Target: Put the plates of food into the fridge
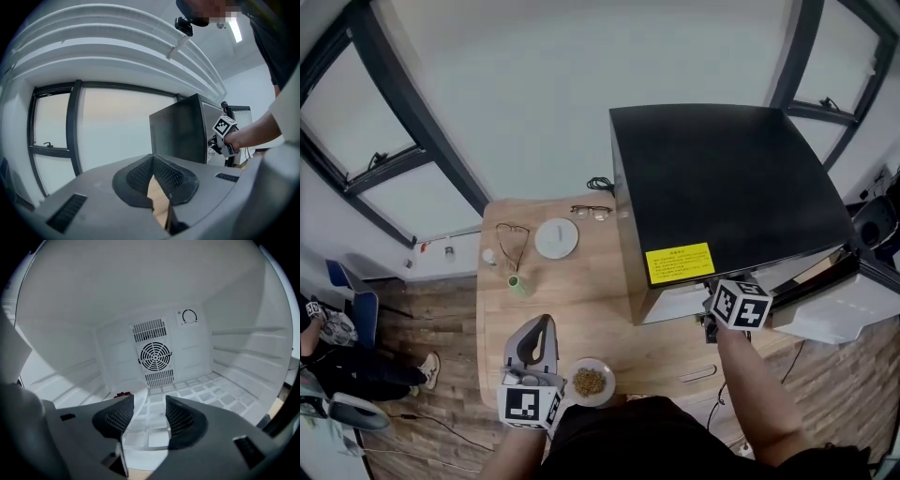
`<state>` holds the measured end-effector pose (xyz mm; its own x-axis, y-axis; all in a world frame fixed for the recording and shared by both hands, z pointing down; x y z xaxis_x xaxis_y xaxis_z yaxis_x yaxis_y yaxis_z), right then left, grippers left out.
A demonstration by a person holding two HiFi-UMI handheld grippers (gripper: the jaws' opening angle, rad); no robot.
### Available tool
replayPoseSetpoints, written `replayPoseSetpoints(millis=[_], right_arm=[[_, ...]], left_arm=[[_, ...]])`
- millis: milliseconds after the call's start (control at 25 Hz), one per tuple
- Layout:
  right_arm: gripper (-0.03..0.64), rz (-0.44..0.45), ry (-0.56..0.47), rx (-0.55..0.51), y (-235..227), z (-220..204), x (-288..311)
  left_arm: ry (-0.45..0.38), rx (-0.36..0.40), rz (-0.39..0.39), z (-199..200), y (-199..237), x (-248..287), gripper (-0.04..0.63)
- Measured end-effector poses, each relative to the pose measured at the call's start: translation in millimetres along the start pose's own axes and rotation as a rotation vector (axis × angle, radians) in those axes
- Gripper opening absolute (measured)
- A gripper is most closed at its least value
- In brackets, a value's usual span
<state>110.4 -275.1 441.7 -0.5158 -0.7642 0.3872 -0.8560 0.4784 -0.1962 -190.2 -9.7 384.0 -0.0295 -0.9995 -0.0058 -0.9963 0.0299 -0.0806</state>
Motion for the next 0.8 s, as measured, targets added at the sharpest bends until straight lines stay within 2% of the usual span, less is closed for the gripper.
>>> replayPoseSetpoints(millis=[160, 240, 520, 800], right_arm=[[0.216, -0.020, 0.039, -0.011, -6, -7, 0], [0.216, -0.041, 0.025, -0.031, -12, -5, -2], [0.216, -0.012, -0.105, -0.085, 0, 3, -19], [0.215, 0.030, -0.222, -0.155, 37, -4, -68]], left_arm=[[0.042, 0.000, 0.014, -1, -5, -11, 0.005], [0.075, 0.005, 0.020, -1, -7, -17, 0.005], [0.044, 0.036, 0.022, 2, -9, -24, 0.005], [-0.008, 0.007, 0.011, 3, 10, -42, 0.005]])
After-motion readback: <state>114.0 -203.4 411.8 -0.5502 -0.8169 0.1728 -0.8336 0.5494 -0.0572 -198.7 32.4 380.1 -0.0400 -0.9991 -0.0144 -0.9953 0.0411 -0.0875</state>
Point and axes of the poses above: the fingertips, and each gripper's own axes: x forward along the fingers, y to its left, z out of its top, the point moved 7 cm from there along -x, backward along the fingers, and after that the axes turned 7 degrees about -y, right-handed, at the moved point
